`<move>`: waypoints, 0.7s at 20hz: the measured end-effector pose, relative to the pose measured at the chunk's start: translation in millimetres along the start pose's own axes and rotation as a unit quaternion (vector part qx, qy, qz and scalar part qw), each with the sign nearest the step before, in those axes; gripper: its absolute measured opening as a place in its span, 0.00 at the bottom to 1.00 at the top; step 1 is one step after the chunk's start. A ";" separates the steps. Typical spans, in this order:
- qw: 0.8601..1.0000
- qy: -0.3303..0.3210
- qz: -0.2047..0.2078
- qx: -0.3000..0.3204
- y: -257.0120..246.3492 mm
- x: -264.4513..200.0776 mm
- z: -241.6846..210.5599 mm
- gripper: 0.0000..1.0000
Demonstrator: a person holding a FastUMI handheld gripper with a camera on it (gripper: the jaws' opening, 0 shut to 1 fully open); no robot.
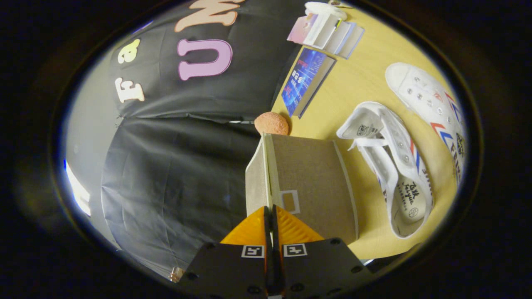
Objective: Open the storage box then place both shoes into the box .Put the left shoe in first, then the right shoe, with the right side of both shoes facing outward in a uniform manner.
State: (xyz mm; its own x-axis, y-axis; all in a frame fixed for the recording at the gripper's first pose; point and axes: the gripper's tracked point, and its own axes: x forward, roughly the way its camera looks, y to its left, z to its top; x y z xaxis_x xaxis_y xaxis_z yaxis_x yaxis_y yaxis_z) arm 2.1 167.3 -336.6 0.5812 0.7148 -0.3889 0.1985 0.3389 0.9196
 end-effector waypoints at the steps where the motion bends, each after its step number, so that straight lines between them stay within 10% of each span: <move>1: 1.000 0.001 0.006 -0.004 6.5 -0.9 -0.1 0.03; 14: 0.977 0.064 0.079 -0.188 187.5 45.6 -42.5 0.08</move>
State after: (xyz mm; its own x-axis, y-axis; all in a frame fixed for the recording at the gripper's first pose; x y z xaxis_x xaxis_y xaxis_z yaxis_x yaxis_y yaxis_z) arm 32.3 289.5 -184.2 0.4730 0.8386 -0.2702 -0.2032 0.4023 0.8927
